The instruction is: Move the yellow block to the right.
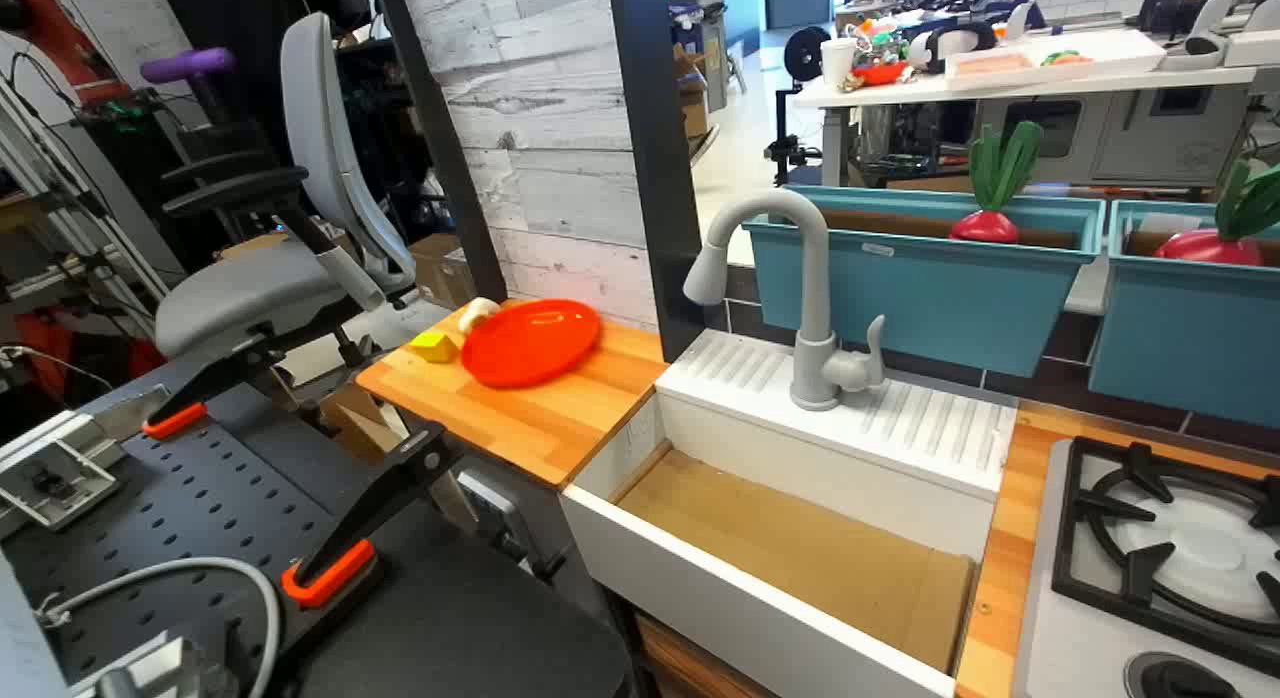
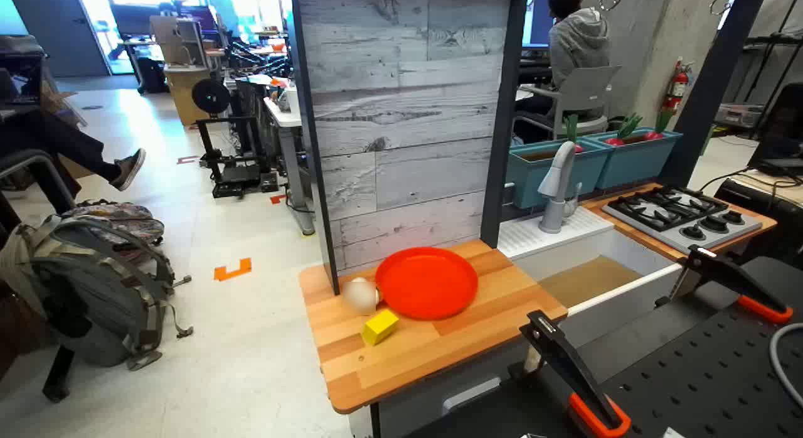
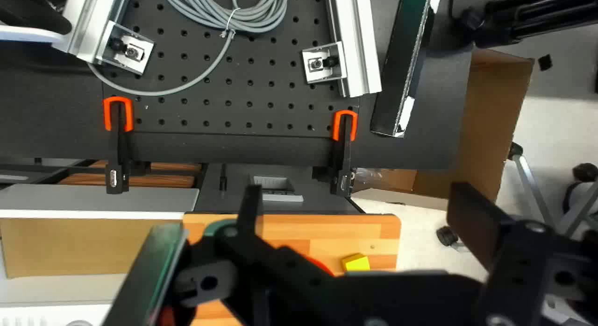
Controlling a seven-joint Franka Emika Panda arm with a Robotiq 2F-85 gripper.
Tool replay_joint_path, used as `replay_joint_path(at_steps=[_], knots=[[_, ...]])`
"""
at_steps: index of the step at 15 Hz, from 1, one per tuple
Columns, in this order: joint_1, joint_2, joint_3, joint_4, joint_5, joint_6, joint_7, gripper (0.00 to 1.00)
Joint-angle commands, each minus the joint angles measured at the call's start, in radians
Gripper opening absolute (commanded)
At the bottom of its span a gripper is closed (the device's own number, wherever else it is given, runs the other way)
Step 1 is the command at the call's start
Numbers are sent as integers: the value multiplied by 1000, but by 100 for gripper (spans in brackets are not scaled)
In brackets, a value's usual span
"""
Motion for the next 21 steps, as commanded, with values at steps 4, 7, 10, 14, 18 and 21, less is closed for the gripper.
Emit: replay_joint_path(at_steps=[4, 7, 10, 14, 18, 21], knots=[[10, 96, 33, 19, 30, 138, 29, 100], [37, 227, 72, 43, 56, 322, 57, 100], [66, 412, 113, 95, 74, 516, 93, 100], [75, 654, 149, 215, 60, 666, 145, 100], [68, 909, 172, 383, 78, 713, 143, 100], [69, 1102, 179, 527, 52, 717, 164, 100]])
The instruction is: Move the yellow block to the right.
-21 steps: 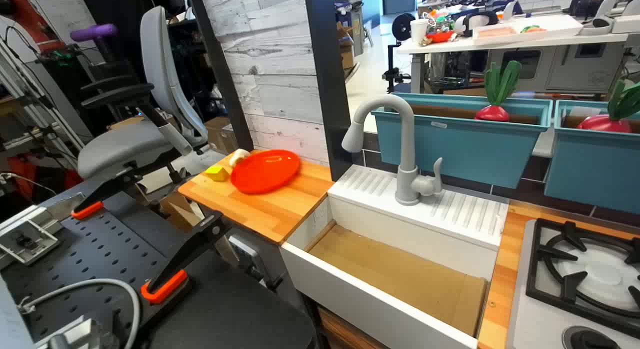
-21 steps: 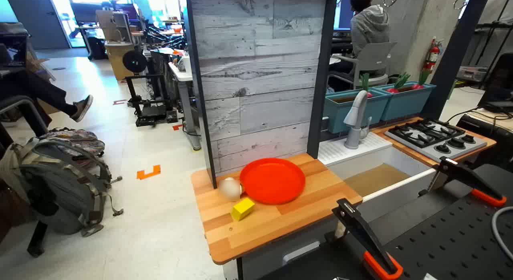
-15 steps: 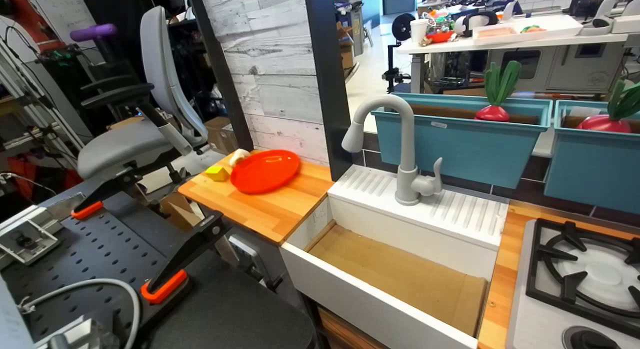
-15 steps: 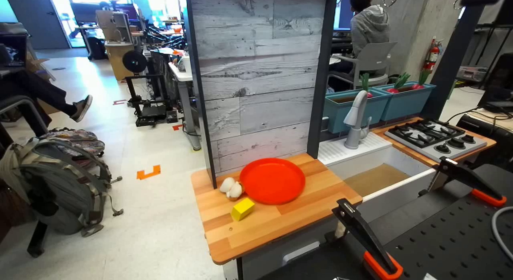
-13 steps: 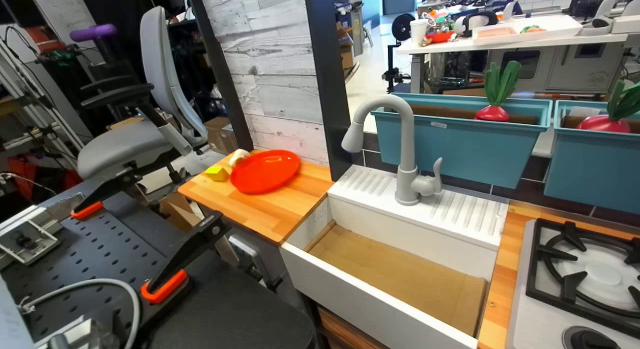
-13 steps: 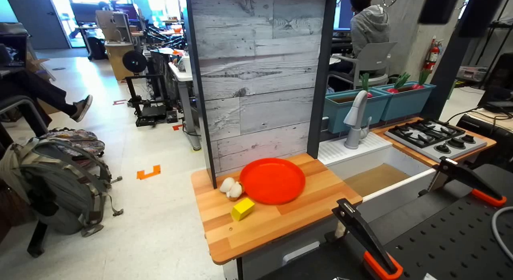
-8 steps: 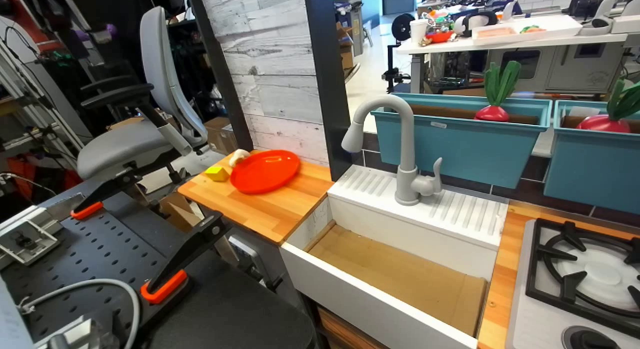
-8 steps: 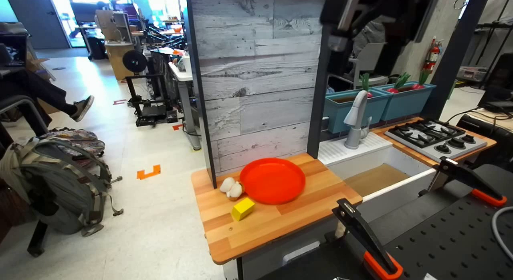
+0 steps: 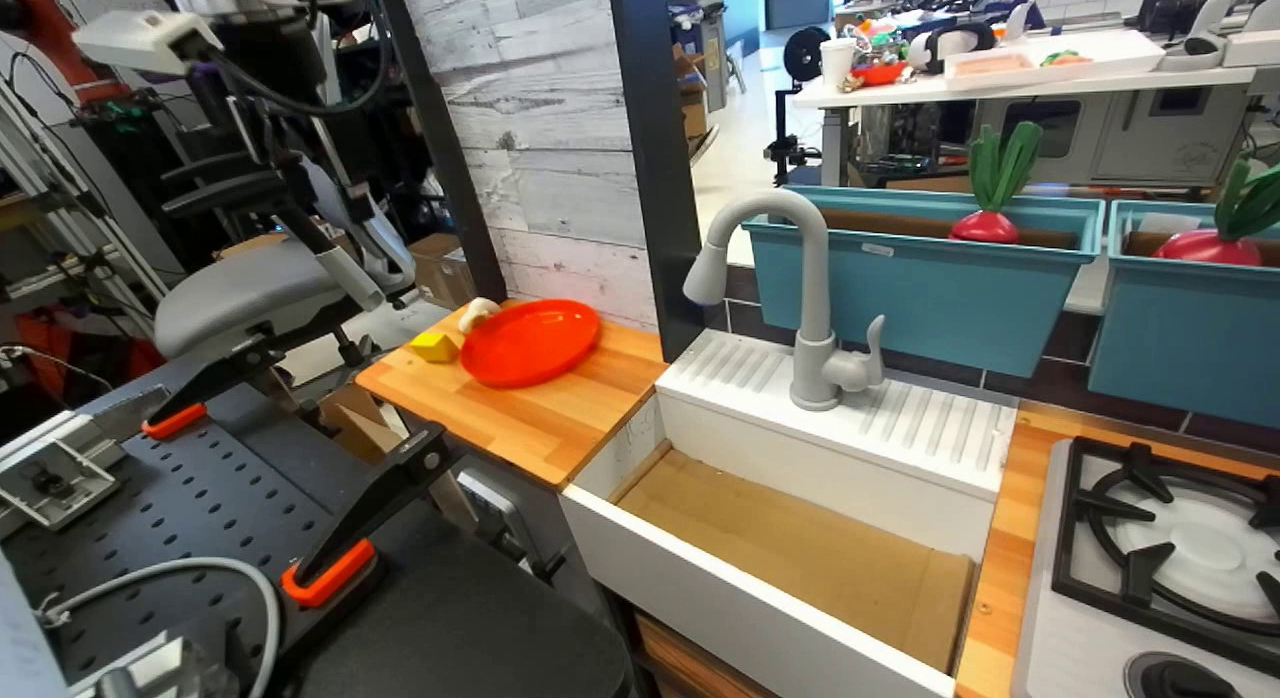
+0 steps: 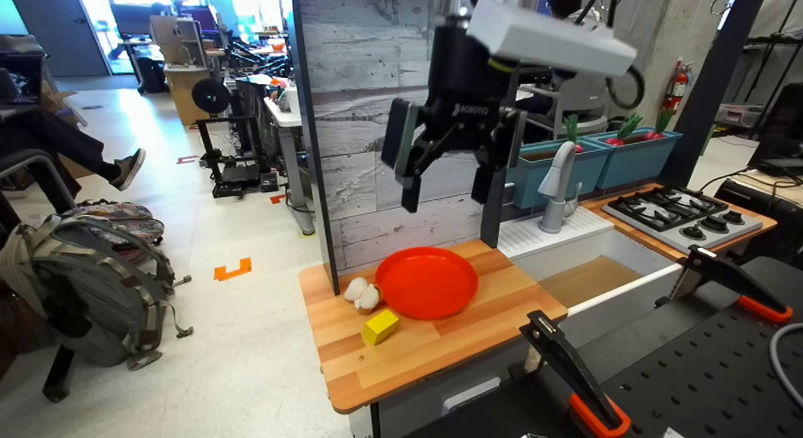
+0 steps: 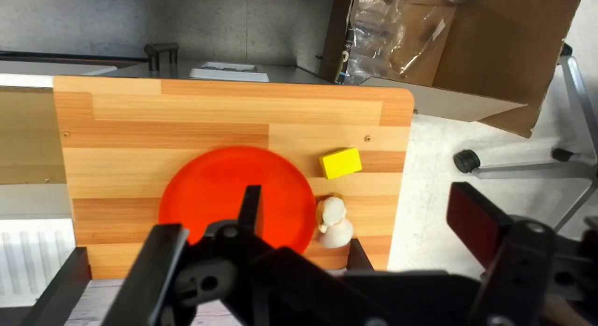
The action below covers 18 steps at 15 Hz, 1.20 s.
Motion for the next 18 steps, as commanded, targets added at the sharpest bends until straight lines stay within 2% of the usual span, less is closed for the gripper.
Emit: replay_joint_path(at_steps=[1, 4, 5, 6, 8, 10, 13, 18], knots=[[3, 259, 14, 204, -7, 26, 33, 100], [31, 450, -3, 365, -37, 8, 66, 100], [55, 487, -28, 406, -62, -23, 93, 100], [11, 384, 9, 292, -30, 4, 47, 100], [30, 473, -5, 365, -52, 3, 72, 100], [35, 500, -8, 392, -56, 3, 77, 100], [53, 485, -34, 355, -66, 45, 104, 100], [85, 517, -52, 375, -98, 41, 128, 100]])
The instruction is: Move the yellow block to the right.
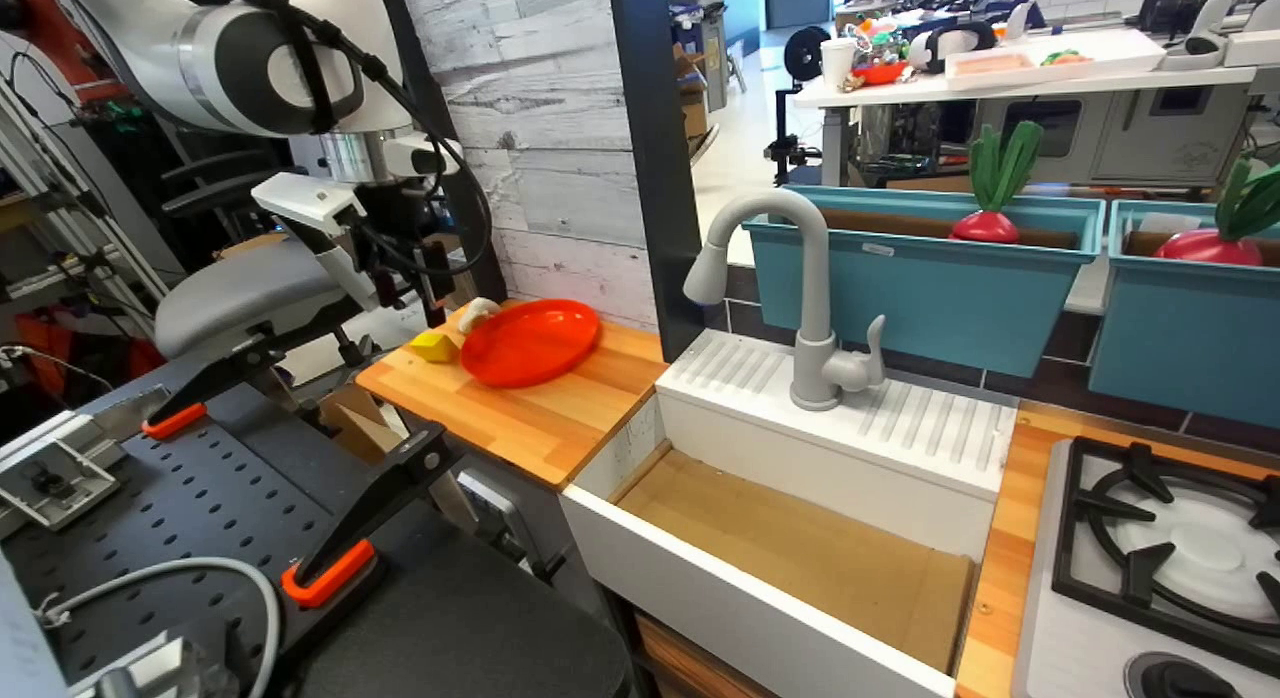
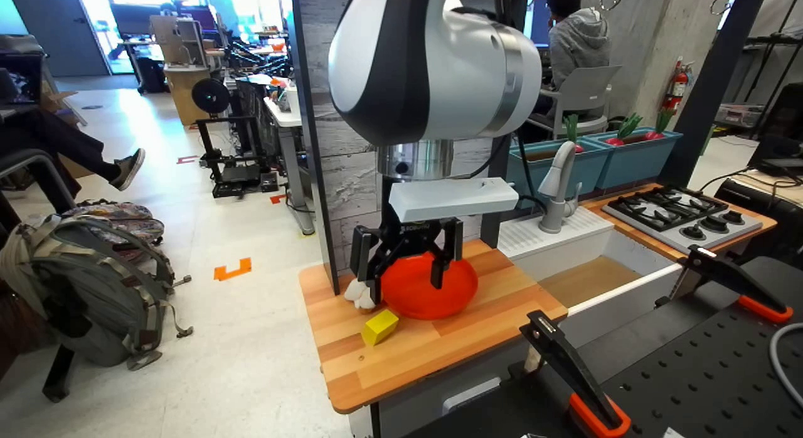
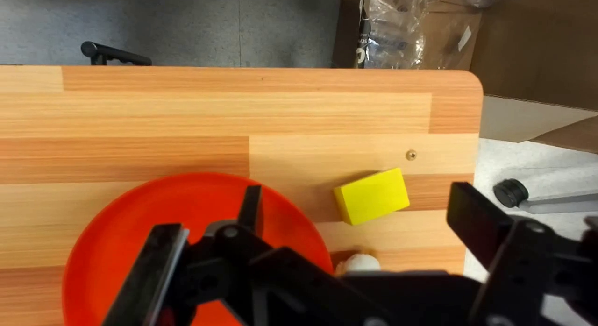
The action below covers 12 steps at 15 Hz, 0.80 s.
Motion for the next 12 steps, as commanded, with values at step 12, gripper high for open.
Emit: replay_joint_path(at_steps=[12], knots=[[143, 162, -86, 138, -105, 43, 133, 100]])
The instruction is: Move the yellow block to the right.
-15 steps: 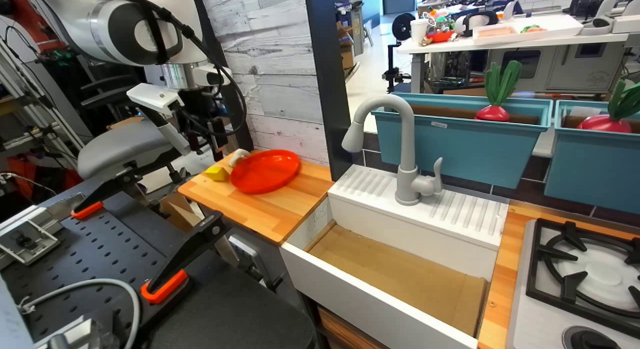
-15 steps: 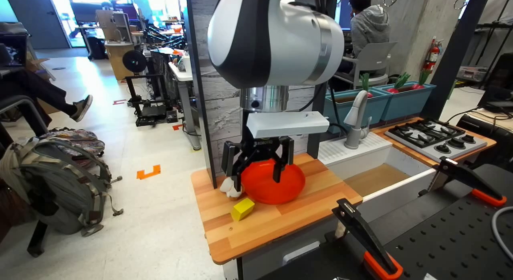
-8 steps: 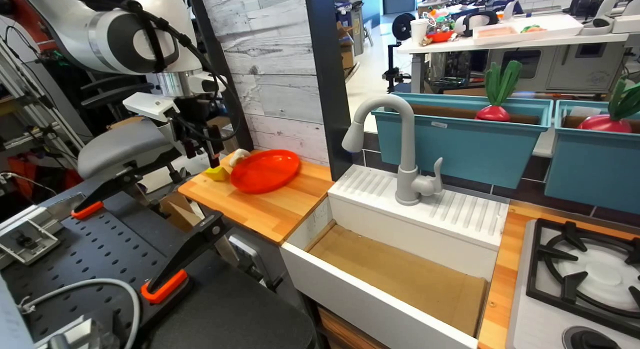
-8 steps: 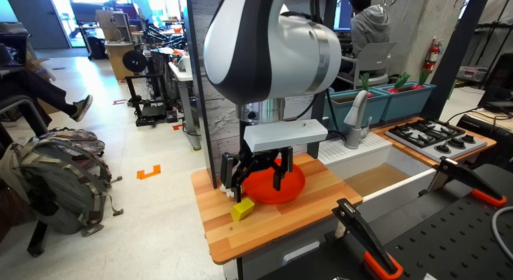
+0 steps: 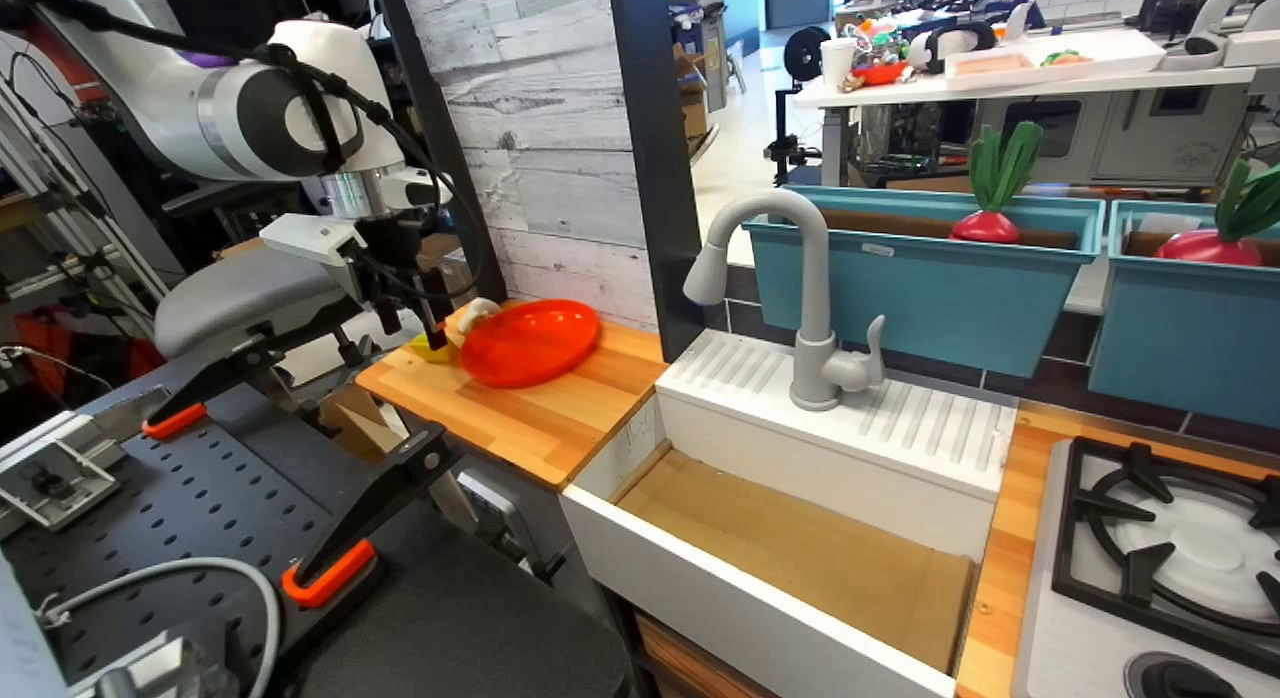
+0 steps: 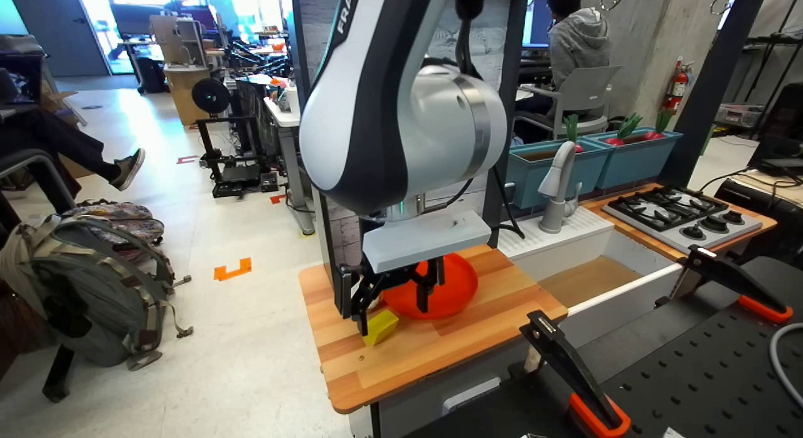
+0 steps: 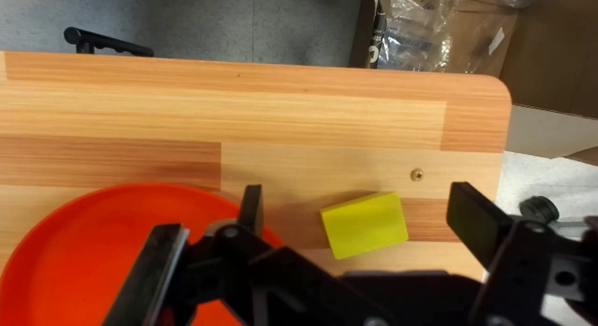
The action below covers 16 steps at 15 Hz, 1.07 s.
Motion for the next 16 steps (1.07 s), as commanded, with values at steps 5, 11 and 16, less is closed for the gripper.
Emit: replay_joint_path(at_steps=[5, 11, 16], knots=[[52, 94, -49, 96, -46, 15, 47, 58], [50, 88, -48, 88, -44, 28, 39, 23], [79, 3, -59, -26, -49, 102, 55, 23]])
